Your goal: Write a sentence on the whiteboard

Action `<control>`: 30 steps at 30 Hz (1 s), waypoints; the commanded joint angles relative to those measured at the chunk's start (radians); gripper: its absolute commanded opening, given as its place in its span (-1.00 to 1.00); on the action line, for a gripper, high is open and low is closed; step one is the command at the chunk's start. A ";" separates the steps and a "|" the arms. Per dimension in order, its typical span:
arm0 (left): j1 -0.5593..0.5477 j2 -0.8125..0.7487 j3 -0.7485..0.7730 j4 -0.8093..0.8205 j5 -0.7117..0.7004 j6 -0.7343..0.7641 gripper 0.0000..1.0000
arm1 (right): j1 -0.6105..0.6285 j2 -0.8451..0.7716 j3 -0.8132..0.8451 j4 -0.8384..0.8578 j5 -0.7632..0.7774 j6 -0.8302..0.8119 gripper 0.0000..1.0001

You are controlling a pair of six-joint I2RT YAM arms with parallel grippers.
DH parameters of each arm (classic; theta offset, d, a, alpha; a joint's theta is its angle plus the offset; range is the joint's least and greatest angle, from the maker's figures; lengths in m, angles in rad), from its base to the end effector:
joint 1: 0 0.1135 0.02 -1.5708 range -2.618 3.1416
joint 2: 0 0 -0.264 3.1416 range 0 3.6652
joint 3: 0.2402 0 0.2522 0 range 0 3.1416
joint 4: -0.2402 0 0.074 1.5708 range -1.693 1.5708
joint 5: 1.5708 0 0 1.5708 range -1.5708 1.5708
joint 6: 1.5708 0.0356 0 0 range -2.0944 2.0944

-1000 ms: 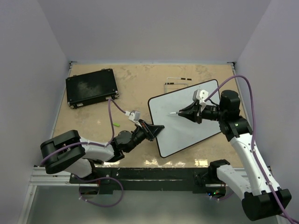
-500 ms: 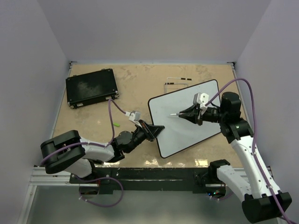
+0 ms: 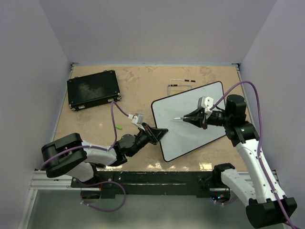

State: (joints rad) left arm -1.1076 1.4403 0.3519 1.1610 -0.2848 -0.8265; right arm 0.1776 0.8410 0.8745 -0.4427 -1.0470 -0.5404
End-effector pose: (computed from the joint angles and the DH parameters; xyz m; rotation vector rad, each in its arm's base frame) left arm 0.1253 -0.2284 0.1939 -0.0206 1.6558 -1.3156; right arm 0.1629 0.0606 0.3419 -1.2137 1.3807 0.7725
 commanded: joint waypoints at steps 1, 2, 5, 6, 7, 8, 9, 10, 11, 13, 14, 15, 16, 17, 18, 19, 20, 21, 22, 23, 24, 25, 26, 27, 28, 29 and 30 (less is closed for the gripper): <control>-0.014 0.003 0.029 0.011 0.018 0.101 -1.00 | -0.007 -0.017 -0.009 -0.010 -0.038 -0.027 -1.00; -0.014 0.002 0.027 0.011 0.018 0.104 -1.00 | -0.009 -0.019 -0.008 -0.013 -0.041 -0.033 -1.00; -0.014 -0.004 0.024 0.011 0.016 0.122 -1.00 | -0.012 -0.019 -0.006 -0.025 -0.051 -0.047 -1.00; -0.014 -0.006 0.021 0.012 0.015 0.127 -1.00 | -0.012 -0.017 -0.006 -0.031 -0.054 -0.050 -1.00; -0.014 -0.006 0.022 0.012 0.018 0.128 -1.00 | -0.013 -0.017 -0.005 -0.037 -0.057 -0.059 -1.00; -0.014 -0.008 0.022 0.012 0.018 0.138 -1.00 | -0.013 -0.017 -0.003 -0.044 -0.064 -0.062 -1.00; -0.014 -0.008 0.022 0.012 0.019 0.139 -1.00 | -0.015 -0.016 -0.002 -0.048 -0.067 -0.066 -1.00; -0.014 -0.006 0.024 0.014 0.022 0.145 -1.00 | -0.016 -0.016 -0.002 -0.051 -0.070 -0.073 -1.00; -0.014 -0.004 0.024 0.014 0.024 0.151 -1.00 | -0.017 -0.014 0.001 -0.056 -0.074 -0.076 -1.00; -0.014 -0.004 0.025 0.014 0.029 0.158 -1.00 | -0.020 -0.014 0.003 -0.067 -0.077 -0.088 -1.00; -0.014 -0.001 0.025 0.014 0.027 0.164 -1.00 | -0.021 -0.016 0.004 -0.074 -0.082 -0.093 -1.00; -0.014 -0.001 0.025 0.012 0.030 0.167 -1.00 | -0.023 -0.014 0.004 -0.079 -0.084 -0.096 -1.00; -0.014 0.000 0.025 0.012 0.029 0.168 -1.00 | -0.026 -0.014 0.004 -0.083 -0.087 -0.104 -1.00; -0.014 0.000 0.025 0.012 0.032 0.173 -1.00 | -0.026 -0.014 0.006 -0.090 -0.090 -0.107 -1.00; -0.014 0.000 0.025 0.012 0.033 0.175 -1.00 | -0.030 -0.013 0.007 -0.093 -0.091 -0.110 -1.00; -0.015 0.002 0.024 0.012 0.035 0.176 -1.00 | -0.032 -0.014 0.008 -0.094 -0.093 -0.115 -1.00; -0.014 0.003 0.025 0.012 0.038 0.182 -1.00 | -0.032 -0.013 0.008 -0.099 -0.096 -0.116 -1.00; -0.014 0.002 0.025 0.014 0.038 0.182 -1.00 | -0.033 -0.014 0.008 -0.099 -0.096 -0.118 -1.00; -0.015 0.003 0.025 0.016 0.039 0.184 -1.00 | -0.035 -0.011 0.009 -0.100 -0.097 -0.122 -1.00; -0.015 0.003 0.024 0.016 0.041 0.188 -1.00 | -0.036 -0.013 0.009 -0.103 -0.097 -0.124 -1.00; -0.015 0.003 0.025 0.017 0.041 0.188 -1.00 | -0.035 -0.014 0.009 -0.105 -0.097 -0.125 -1.00; -0.015 0.005 0.025 0.017 0.041 0.188 -1.00 | -0.036 -0.013 0.009 -0.106 -0.097 -0.130 -1.00; -0.017 0.006 0.024 0.017 0.042 0.188 -1.00 | -0.038 -0.011 0.009 -0.106 -0.096 -0.132 -1.00; -0.015 0.006 0.024 0.019 0.042 0.187 -1.00 | -0.040 -0.013 0.009 -0.108 -0.096 -0.132 -1.00; -0.017 0.006 0.025 0.020 0.044 0.187 -1.00 | -0.040 -0.013 0.009 -0.108 -0.096 -0.132 -1.00; -0.015 0.006 0.025 0.020 0.045 0.187 -1.00 | -0.043 -0.013 0.009 -0.110 -0.096 -0.133 -1.00; -0.015 0.008 0.024 0.020 0.045 0.188 -1.00 | -0.044 -0.014 0.009 -0.110 -0.096 -0.135 -1.00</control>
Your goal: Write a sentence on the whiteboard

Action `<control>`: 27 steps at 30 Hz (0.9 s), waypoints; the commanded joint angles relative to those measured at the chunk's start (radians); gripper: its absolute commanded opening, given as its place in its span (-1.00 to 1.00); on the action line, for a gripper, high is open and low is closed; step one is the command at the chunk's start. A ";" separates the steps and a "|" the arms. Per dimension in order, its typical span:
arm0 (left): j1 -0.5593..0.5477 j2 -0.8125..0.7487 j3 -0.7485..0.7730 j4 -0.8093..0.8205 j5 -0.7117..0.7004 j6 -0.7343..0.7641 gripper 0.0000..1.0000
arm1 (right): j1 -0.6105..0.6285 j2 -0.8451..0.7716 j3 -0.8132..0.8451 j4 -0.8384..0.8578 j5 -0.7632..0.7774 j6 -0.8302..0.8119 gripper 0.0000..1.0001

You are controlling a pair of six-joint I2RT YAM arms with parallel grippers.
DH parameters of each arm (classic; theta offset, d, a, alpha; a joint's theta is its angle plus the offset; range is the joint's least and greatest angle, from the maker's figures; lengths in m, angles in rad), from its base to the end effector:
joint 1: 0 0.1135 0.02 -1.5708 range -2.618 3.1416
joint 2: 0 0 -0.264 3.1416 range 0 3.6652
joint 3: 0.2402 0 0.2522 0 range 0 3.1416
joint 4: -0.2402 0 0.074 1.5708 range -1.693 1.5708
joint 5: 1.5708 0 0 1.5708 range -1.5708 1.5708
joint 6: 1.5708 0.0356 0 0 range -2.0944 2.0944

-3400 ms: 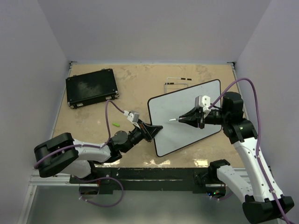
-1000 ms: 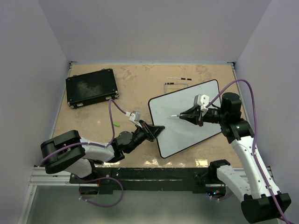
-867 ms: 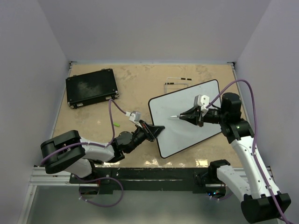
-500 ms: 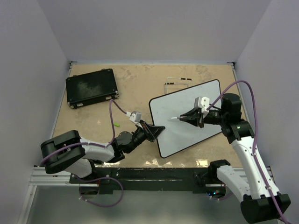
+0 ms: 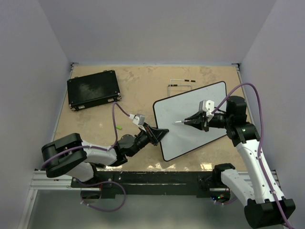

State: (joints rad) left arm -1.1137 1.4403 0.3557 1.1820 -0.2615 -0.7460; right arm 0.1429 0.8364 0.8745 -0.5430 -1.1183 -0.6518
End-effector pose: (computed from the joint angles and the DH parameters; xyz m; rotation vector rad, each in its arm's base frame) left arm 0.1235 -0.2302 0.1973 0.0646 1.6199 -1.2916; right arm 0.1577 0.0550 0.3354 -1.2668 1.3572 0.7962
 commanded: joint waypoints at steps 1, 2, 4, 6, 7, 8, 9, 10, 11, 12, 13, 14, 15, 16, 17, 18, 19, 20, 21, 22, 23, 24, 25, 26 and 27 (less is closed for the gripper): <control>-0.009 0.008 0.020 -0.001 0.022 0.106 -1.00 | -0.009 -0.010 0.009 -0.009 -0.025 -0.023 -1.00; -0.009 0.008 0.020 -0.001 0.022 0.105 -1.00 | -0.008 -0.008 0.009 -0.009 -0.025 -0.023 -1.00; -0.011 0.008 0.020 0.001 0.022 0.105 -1.00 | -0.011 -0.010 0.009 -0.009 -0.025 -0.025 -1.00; -0.011 0.008 0.019 0.001 0.022 0.103 -1.00 | -0.012 -0.011 0.009 -0.009 -0.025 -0.025 -1.00; -0.011 0.006 0.020 0.001 0.022 0.103 -1.00 | -0.012 -0.011 0.008 -0.009 -0.025 -0.025 -1.00; -0.011 0.009 0.019 0.001 0.022 0.102 -1.00 | -0.014 -0.011 0.008 -0.009 -0.025 -0.025 -1.00; -0.011 0.009 0.020 0.001 0.022 0.102 -1.00 | -0.012 -0.013 0.008 -0.009 -0.025 -0.025 -1.00; -0.012 0.011 0.019 0.001 0.022 0.102 -1.00 | -0.014 -0.013 0.008 -0.011 -0.025 -0.025 -1.00; -0.012 0.012 0.019 0.002 0.022 0.100 -1.00 | -0.014 -0.013 0.008 -0.009 -0.026 -0.025 -1.00; -0.012 0.012 0.020 0.002 0.024 0.102 -1.00 | -0.014 -0.013 0.008 -0.009 -0.026 -0.025 -1.00; -0.012 0.012 0.022 0.002 0.024 0.100 -1.00 | -0.014 -0.013 0.008 -0.009 -0.026 -0.025 -1.00; -0.012 0.014 0.020 0.004 0.024 0.099 -1.00 | -0.014 -0.011 0.008 -0.009 -0.026 -0.025 -1.00; -0.014 0.015 0.022 0.002 0.025 0.099 -1.00 | -0.012 -0.011 0.008 -0.009 -0.026 -0.025 -1.00; -0.012 0.015 0.020 0.002 0.025 0.099 -1.00 | -0.012 -0.014 0.006 -0.009 -0.026 -0.025 -1.00; -0.012 0.015 0.020 0.002 0.025 0.099 -1.00 | -0.014 -0.013 0.007 -0.009 -0.026 -0.025 -1.00; -0.012 0.014 0.020 0.002 0.025 0.100 -1.00 | -0.014 -0.011 0.006 -0.009 -0.026 -0.025 -1.00; -0.012 0.014 0.020 0.002 0.024 0.099 -1.00 | -0.014 -0.013 0.006 -0.009 -0.026 -0.025 -1.00; -0.012 0.012 0.020 0.002 0.025 0.099 -1.00 | -0.014 -0.013 0.006 -0.009 -0.025 -0.025 -1.00; -0.012 0.015 0.020 0.002 0.025 0.099 -1.00 | -0.012 -0.013 0.006 -0.008 -0.025 -0.025 -1.00; -0.012 0.014 0.020 0.002 0.025 0.099 -1.00 | -0.012 -0.013 0.006 -0.008 -0.025 -0.025 -1.00; -0.012 0.015 0.022 0.002 0.025 0.099 -1.00 | -0.012 -0.011 0.006 -0.008 -0.025 -0.025 -1.00; -0.012 0.015 0.020 0.002 0.024 0.099 -1.00 | -0.014 -0.013 0.006 -0.008 -0.025 -0.025 -1.00; -0.012 0.015 0.022 0.002 0.025 0.099 -1.00 | -0.014 -0.013 0.004 -0.008 -0.025 -0.025 -1.00; -0.012 0.015 0.022 0.002 0.025 0.099 -1.00 | -0.014 -0.013 0.004 -0.009 -0.025 -0.025 -1.00; -0.012 0.015 0.019 0.002 0.022 0.099 -1.00 | -0.012 -0.013 0.004 -0.008 -0.025 -0.025 -1.00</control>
State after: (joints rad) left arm -1.1141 1.4425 0.3557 1.1873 -0.2581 -0.7399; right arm 0.1345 0.8360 0.8745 -0.5575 -1.1183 -0.6594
